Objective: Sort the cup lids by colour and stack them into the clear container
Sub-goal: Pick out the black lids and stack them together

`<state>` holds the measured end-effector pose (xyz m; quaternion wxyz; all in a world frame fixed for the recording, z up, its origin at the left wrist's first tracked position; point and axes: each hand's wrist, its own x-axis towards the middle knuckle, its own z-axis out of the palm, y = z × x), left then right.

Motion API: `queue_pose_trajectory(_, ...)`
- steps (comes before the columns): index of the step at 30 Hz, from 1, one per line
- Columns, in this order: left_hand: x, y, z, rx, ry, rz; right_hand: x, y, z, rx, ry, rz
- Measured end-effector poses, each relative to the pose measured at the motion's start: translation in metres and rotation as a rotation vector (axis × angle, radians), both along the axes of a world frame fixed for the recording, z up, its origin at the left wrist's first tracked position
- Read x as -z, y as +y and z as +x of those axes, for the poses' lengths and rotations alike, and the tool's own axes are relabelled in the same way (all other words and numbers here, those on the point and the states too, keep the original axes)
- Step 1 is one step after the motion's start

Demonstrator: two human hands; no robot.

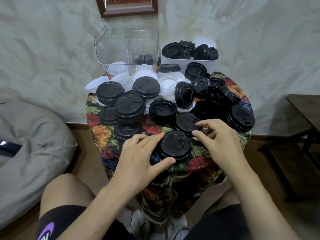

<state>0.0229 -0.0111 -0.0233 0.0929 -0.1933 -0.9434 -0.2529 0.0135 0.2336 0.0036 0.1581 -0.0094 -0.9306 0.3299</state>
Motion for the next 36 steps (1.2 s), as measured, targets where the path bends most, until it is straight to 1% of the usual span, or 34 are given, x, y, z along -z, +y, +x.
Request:
queue_pose_trajectory(3, 0.001, -0.001, -0.001, -0.005, -0.003, 0.014, 0.001, -0.004, -0.009, 0.013, -0.091, 0.147)
queue_pose_trajectory(6, 0.005, 0.000, -0.001, -0.019, 0.021, 0.018, 0.003, -0.008, -0.011, 0.022, -0.085, 0.198)
queue_pose_trajectory(15, 0.009, -0.001, -0.001, -0.020, 0.036, 0.017, 0.007, -0.007, 0.002, 0.100, 0.098, 0.025)
queue_pose_trajectory(20, 0.006, -0.002, 0.001, -0.016, 0.004, 0.024, 0.009, -0.007, 0.005, 0.042, 0.008, 0.033)
queue_pose_trajectory(25, 0.004, -0.008, 0.001, 0.016, -0.032, 0.044, 0.008, -0.014, 0.001, 0.056, 0.022, 0.125)
queue_pose_trajectory(29, 0.006, -0.008, 0.001, 0.019, -0.024, 0.035, 0.009, -0.019, -0.004, 0.134, -0.022, 0.196)
queue_pose_trajectory(33, 0.007, -0.008, 0.000, 0.019, -0.019, 0.035, 0.010, -0.021, -0.009, 0.138, -0.049, 0.288)
queue_pose_trajectory(36, 0.007, -0.008, 0.001, 0.019, -0.018, 0.038, 0.010, -0.022, -0.010, 0.141, -0.048, 0.276)
